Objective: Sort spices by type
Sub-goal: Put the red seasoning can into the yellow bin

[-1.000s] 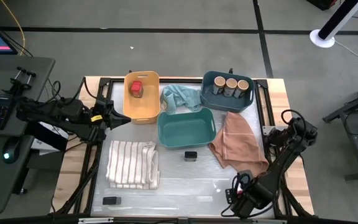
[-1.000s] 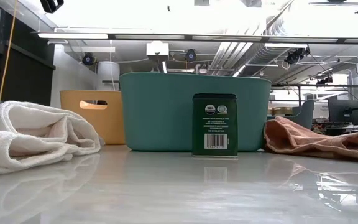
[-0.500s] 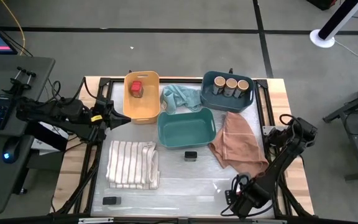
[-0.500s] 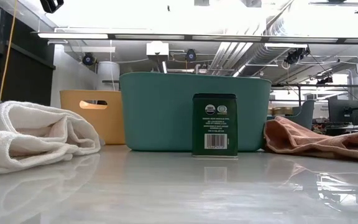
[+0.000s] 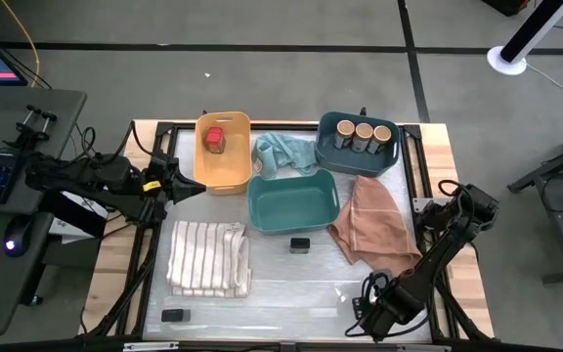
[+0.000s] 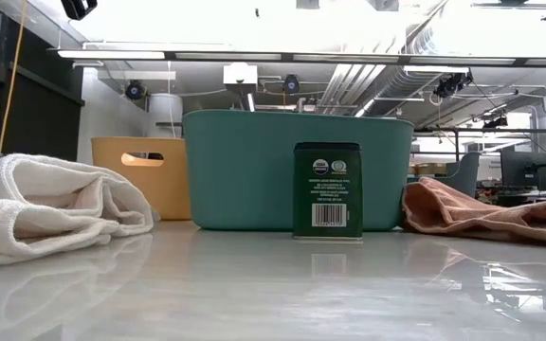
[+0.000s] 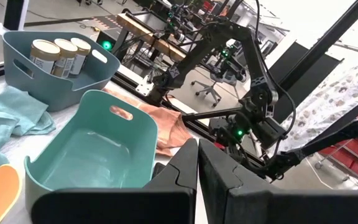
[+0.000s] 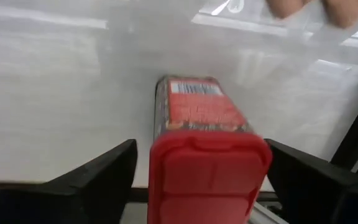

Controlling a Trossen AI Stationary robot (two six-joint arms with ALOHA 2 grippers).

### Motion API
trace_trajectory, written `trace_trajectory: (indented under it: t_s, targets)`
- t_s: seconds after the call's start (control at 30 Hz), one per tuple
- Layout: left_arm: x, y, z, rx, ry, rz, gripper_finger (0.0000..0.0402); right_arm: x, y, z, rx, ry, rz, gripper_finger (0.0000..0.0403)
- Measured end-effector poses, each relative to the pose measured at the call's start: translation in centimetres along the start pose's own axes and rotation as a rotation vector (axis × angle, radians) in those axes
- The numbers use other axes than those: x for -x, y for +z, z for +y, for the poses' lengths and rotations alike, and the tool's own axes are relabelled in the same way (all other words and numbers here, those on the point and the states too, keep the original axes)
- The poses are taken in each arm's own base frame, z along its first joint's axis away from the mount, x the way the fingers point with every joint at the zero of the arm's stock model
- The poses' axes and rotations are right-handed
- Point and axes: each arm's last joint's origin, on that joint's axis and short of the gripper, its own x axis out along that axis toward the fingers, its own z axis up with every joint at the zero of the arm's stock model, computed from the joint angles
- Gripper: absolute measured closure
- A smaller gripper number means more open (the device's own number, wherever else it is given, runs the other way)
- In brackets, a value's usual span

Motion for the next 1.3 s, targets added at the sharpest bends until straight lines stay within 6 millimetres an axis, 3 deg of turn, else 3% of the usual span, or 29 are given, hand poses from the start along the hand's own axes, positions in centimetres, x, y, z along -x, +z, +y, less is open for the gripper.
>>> trace_trajectory:
  t_s: [0.23,0.43,0.63,0.77,0.93,1.1,1.3]
  targets:
    - [0.0,0.0,0.0,0.0,0.0,0.0,0.0401,0.2,-0.2,0.0,0.066,-0.013,0.053,0.0195]
    - [0.0,0.1,-0.1,-0.009,-0.007,-0.01,0.0402,3.6,0.4,-0.9,0.078,0.157,0.017,0.0193]
    - [0.0,0.6,-0.4,-0.05,-0.039,-0.06,0.0402,9.7,3.3,-1.5,0.058,0.626,-0.226,0.0193]
    - [0.0,0.6,-0.4,-0.058,-0.041,-0.059,0.0402,13.4,6.5,0.4,0.09,0.873,-0.398,0.0193]
    - [0.1,0.5,-0.6,-0.062,-0.101,-0.023,0.0402,15.8,11.8,5.0,0.192,1.006,-0.509,0.0193]
    - [0.2,0.5,-0.8,-0.096,-0.186,0.005,0.0402,17.2,18.4,8.6,0.207,1.102,-0.611,0.0193]
    - [0.7,1.3,-1.1,-0.151,-0.191,-0.106,0.0402,17.4,26.1,11.0,0.19,1.186,-0.668,0.0193]
